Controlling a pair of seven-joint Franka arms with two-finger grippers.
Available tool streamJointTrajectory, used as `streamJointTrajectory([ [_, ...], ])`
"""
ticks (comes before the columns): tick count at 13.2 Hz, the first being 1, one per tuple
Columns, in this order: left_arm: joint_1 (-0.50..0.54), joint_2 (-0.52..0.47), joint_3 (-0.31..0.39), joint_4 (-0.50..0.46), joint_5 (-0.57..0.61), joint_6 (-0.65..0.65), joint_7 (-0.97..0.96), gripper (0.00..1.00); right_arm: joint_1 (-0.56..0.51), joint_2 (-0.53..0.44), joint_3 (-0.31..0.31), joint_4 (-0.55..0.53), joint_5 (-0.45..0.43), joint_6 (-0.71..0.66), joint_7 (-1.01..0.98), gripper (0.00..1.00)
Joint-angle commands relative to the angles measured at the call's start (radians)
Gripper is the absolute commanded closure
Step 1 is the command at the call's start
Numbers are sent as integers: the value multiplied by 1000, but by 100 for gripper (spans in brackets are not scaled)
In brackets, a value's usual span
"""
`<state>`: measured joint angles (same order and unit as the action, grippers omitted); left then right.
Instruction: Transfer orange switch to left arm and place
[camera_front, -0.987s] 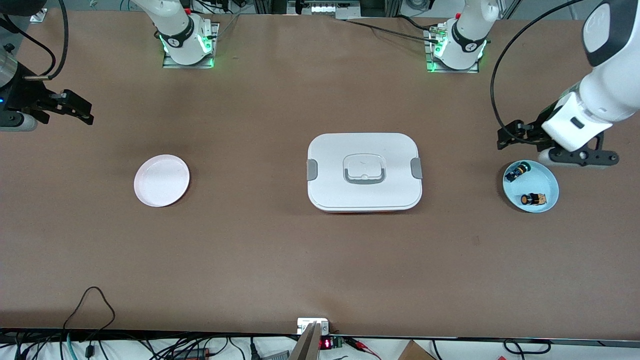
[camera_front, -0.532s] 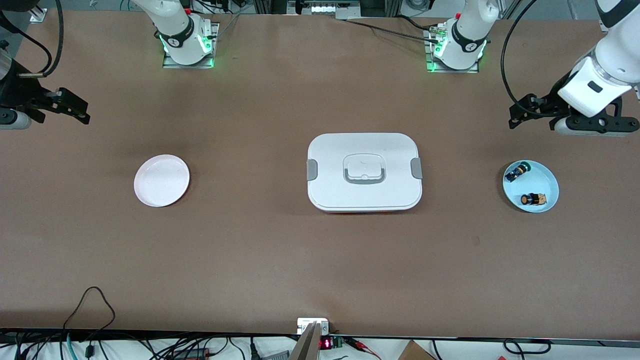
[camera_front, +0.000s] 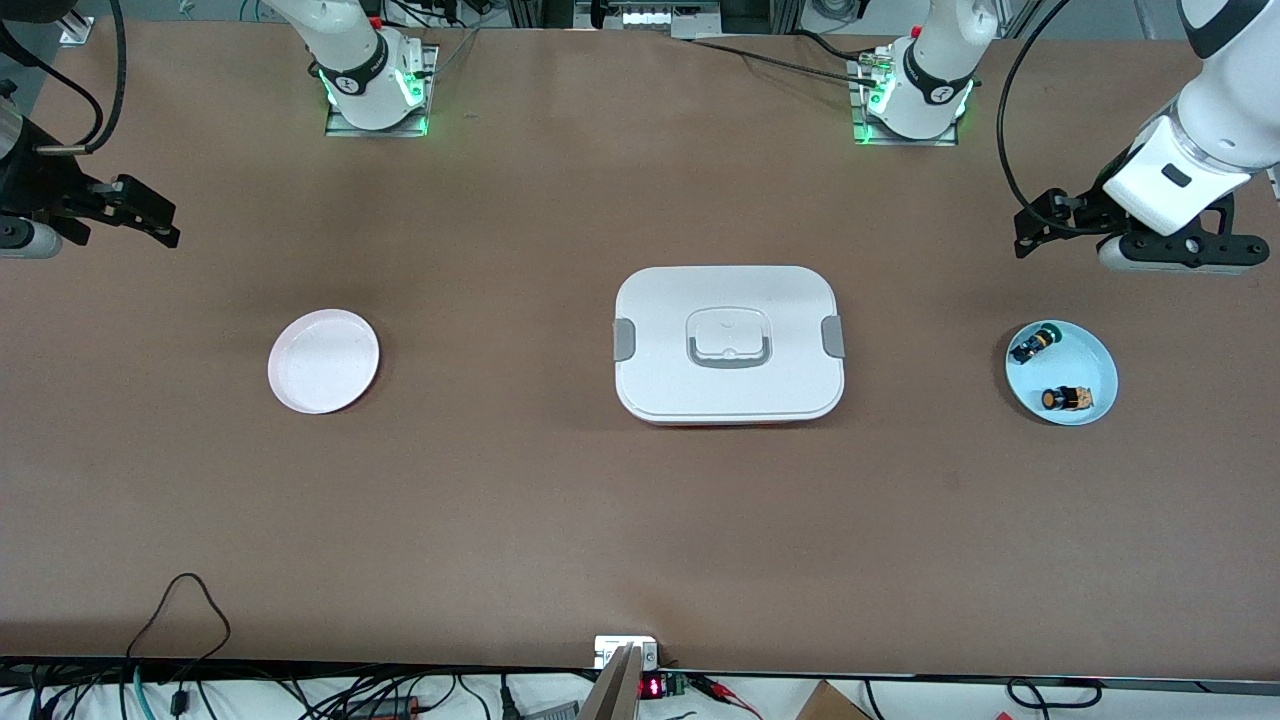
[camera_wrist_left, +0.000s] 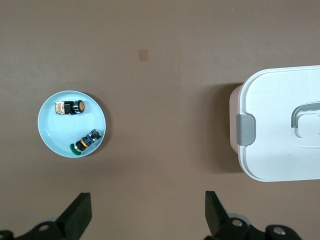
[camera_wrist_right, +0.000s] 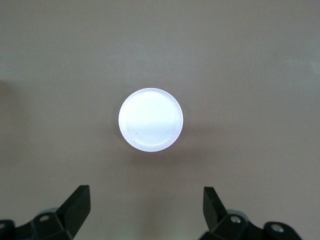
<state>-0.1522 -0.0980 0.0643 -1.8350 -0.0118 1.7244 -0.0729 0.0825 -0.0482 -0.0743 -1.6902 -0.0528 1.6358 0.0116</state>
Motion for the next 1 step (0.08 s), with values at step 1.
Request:
streamJointTrajectory([
  [1,-10,-6,9,-7,20,9,-4,0,-6,8,-2,21,19,-19,-19,0],
])
